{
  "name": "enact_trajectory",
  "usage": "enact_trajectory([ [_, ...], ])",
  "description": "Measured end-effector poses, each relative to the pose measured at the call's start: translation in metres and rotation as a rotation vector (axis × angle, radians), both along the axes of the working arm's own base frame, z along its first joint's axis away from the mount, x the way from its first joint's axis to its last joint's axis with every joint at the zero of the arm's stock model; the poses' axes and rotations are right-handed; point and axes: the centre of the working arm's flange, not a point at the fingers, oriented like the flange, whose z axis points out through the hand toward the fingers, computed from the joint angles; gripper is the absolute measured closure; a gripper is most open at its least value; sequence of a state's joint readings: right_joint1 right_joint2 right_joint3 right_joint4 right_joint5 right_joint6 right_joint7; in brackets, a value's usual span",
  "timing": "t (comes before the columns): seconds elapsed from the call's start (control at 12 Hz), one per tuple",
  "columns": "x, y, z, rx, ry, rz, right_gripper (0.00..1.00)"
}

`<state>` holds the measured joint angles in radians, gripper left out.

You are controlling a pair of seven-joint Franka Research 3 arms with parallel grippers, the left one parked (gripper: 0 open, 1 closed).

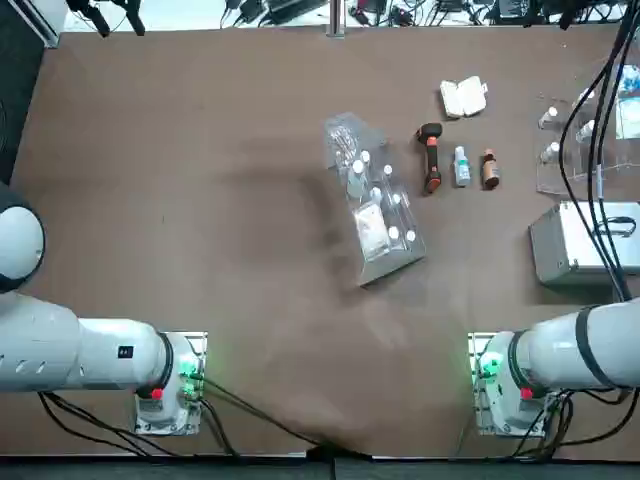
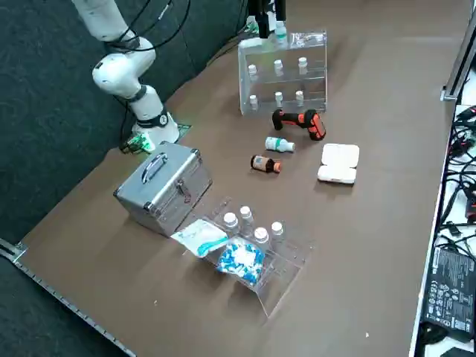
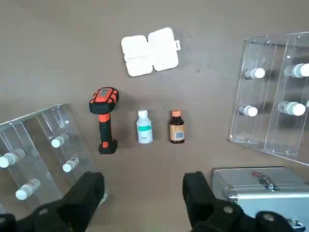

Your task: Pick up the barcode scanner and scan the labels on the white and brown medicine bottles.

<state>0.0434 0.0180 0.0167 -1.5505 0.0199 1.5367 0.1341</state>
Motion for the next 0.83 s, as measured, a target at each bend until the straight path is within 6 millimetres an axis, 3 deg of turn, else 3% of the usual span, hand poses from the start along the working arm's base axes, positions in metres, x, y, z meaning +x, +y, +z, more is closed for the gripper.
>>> enact_trajectory([
  [0.58, 0.007, 0.004, 0.0, 0.004, -0.004, 0.005, 0.0],
  [0.75, 0.02, 0.006, -0.017, 0.016, 0.023, 0.004, 0.0],
  [0.83, 0.036, 0.024, -0.051, 0.033, 0.055, 0.027, 0.0],
])
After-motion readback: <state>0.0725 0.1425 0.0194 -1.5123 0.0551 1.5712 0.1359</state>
